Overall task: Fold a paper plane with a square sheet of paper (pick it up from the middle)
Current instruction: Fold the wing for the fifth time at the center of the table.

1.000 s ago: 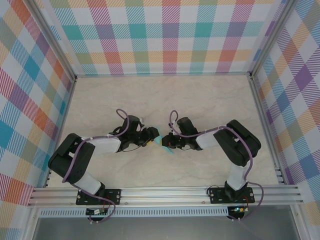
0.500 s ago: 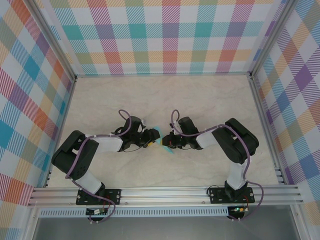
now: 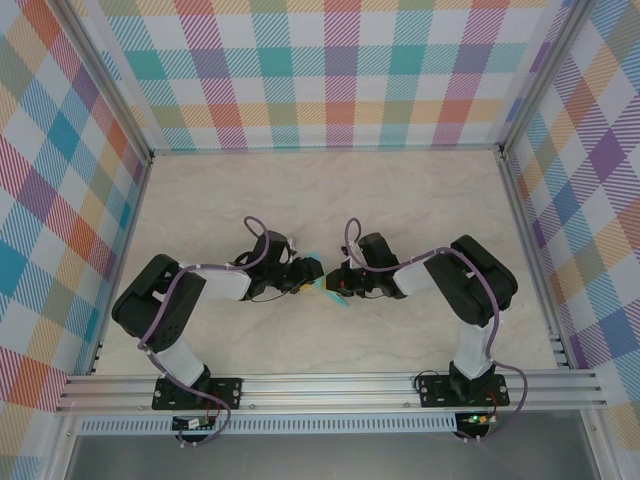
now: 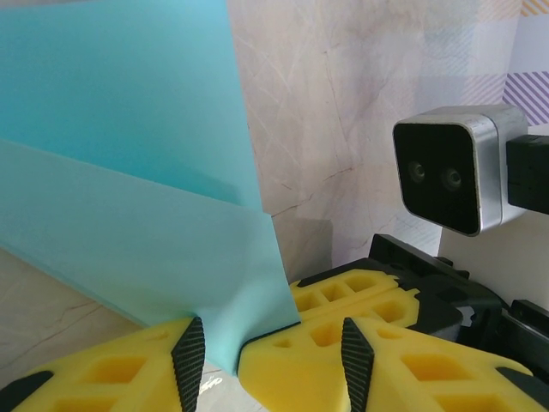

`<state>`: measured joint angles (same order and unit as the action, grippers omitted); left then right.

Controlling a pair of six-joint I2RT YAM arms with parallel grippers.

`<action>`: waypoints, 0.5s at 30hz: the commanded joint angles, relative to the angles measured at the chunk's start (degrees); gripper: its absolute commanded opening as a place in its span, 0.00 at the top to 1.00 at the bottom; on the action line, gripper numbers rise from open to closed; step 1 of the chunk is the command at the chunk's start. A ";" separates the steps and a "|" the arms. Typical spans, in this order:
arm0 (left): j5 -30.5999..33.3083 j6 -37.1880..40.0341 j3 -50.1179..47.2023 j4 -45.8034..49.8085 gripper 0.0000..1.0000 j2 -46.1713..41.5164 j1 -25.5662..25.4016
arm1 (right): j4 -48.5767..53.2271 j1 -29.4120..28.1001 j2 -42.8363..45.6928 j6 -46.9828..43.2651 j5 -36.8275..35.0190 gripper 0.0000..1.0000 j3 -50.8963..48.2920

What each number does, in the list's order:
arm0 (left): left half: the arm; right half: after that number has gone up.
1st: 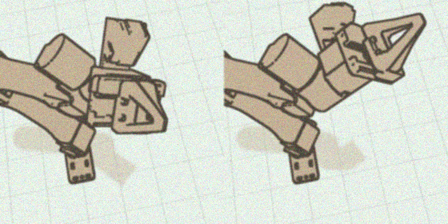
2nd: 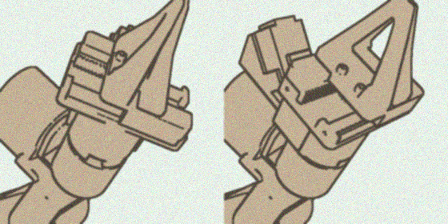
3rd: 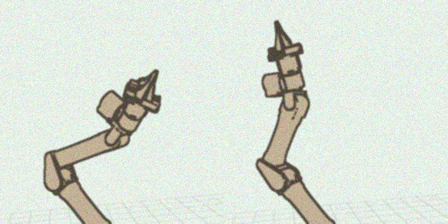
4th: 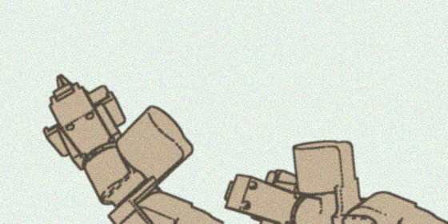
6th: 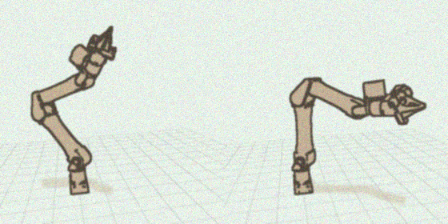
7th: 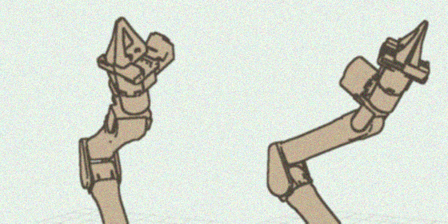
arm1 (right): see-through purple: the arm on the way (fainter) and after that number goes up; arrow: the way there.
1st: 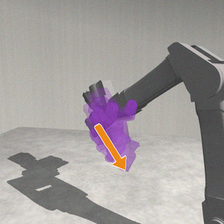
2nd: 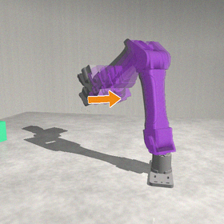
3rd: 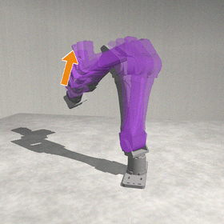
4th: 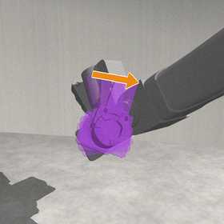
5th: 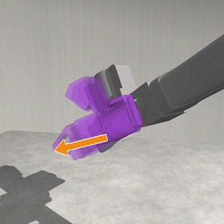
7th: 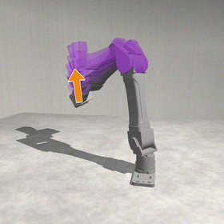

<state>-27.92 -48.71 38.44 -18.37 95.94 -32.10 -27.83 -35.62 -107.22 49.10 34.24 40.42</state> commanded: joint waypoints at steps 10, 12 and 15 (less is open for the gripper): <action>-0.28 2.99 -0.81 -2.18 0.54 -3.39 -1.04 | 1.36 0.28 -2.37 0.27 0.57 1.00 0.13; -0.47 3.16 -1.00 -2.23 0.54 -3.35 -1.13 | 0.96 0.37 -2.61 0.47 0.73 1.00 0.14; -0.55 3.23 -1.11 -2.65 0.55 -3.00 -1.13 | 0.63 0.39 -2.73 0.80 0.83 1.00 0.12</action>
<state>-27.94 -46.96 38.20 -19.70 94.08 -32.18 -28.49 -35.44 -107.92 49.32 35.51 40.51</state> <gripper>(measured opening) 0.453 0.045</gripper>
